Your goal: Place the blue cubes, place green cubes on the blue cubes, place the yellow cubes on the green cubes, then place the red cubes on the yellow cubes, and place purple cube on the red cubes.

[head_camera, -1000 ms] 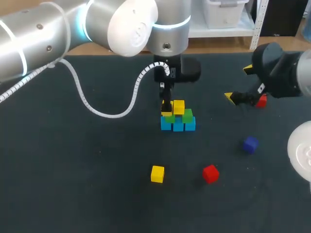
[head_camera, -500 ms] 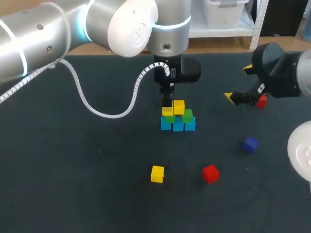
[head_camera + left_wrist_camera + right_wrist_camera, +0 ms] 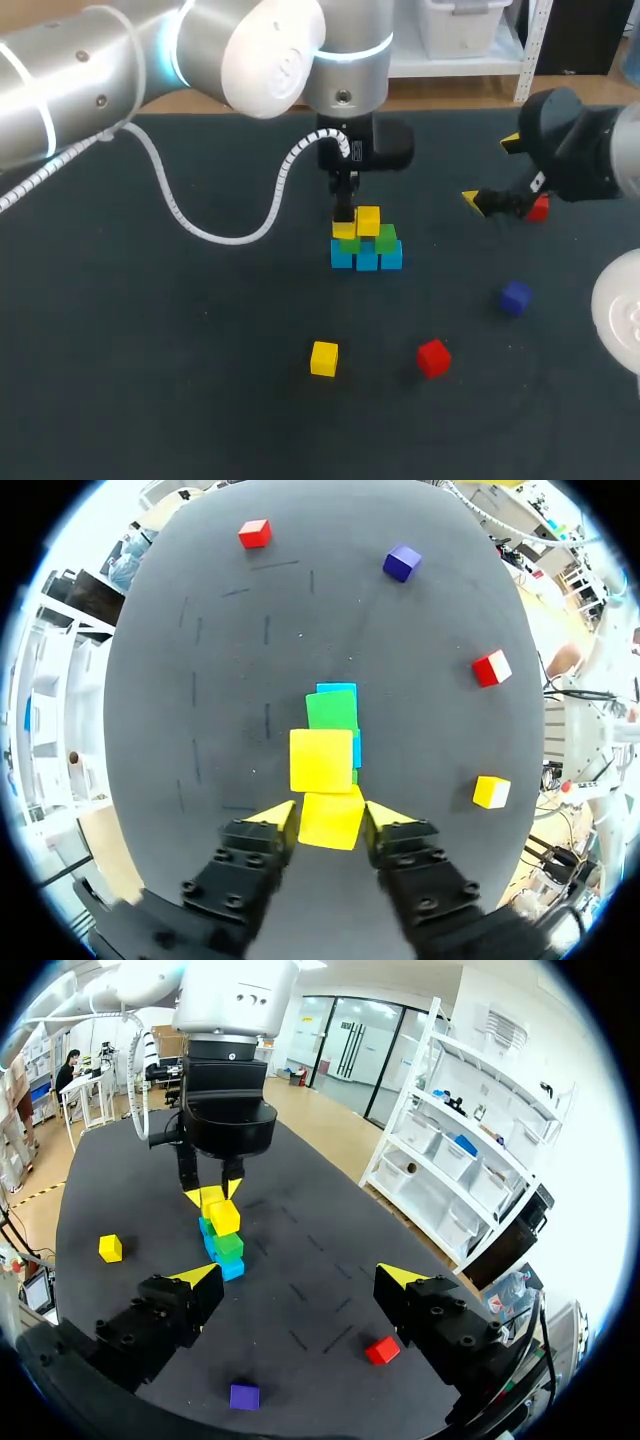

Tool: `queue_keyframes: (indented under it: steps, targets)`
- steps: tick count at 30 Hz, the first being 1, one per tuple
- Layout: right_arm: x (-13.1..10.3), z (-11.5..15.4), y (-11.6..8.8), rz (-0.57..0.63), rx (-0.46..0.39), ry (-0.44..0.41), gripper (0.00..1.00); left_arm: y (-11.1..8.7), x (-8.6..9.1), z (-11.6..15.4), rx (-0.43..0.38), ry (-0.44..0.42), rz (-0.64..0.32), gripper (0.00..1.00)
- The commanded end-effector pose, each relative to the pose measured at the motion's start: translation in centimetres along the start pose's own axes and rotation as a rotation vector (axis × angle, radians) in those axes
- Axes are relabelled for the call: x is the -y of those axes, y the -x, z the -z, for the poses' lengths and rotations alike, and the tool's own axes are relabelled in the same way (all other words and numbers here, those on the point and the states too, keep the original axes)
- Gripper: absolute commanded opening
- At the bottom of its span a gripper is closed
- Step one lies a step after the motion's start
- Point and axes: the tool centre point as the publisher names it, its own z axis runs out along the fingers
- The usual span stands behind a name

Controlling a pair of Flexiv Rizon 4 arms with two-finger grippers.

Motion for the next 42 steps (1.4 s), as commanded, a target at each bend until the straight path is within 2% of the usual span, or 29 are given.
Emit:
queue_keyframes:
  steps: [1,12,13,14,16,25,32,38,39,41,42]
  targets:
    - [-0.11,-0.01,0.04,0.001,-0.004,-0.007,1.00,-0.10,-0.01,-0.04,0.005,0.001,-0.002,1.00]
    - [-0.11,-0.01,0.04,0.001,-0.004,-0.007,1.00,-0.15,0.03,-0.01,0.011,0.003,0.008,1.00]
    - [-0.11,-0.01,0.04,0.001,-0.004,-0.007,1.00,-0.16,0.01,-0.02,0.012,0.003,0.010,0.93]
    - [-0.11,-0.01,0.04,0.001,-0.004,-0.007,1.00,-0.16,0.00,-0.03,0.012,0.003,0.011,0.70]
    - [-0.11,-0.01,0.04,0.001,-0.004,-0.007,1.00,-0.16,-0.02,-0.06,0.012,0.003,0.011,0.50]
    - [-0.11,-0.01,0.04,0.001,-0.004,-0.007,1.00,-0.10,0.01,-0.10,0.011,0.005,0.016,0.18]
    - [-0.11,-0.01,0.04,0.001,-0.004,-0.007,1.00,-0.04,0.10,-0.11,0.011,0.006,0.015,0.07]
    - [-0.11,-0.01,0.04,0.001,-0.004,-0.007,1.00,-0.01,0.14,-0.09,0.011,0.008,0.014,0.10]
    - [-0.11,-0.01,0.04,0.001,-0.004,-0.007,1.00,-0.01,0.14,-0.10,0.011,0.008,0.014,0.20]
    - [-0.11,-0.01,0.04,0.001,-0.004,-0.007,1.00,-0.01,0.14,-0.10,0.008,0.009,0.012,0.62]
    - [-0.11,-0.01,0.04,0.001,-0.004,-0.007,1.00,0.00,0.15,-0.11,0.007,0.010,0.012,0.75]
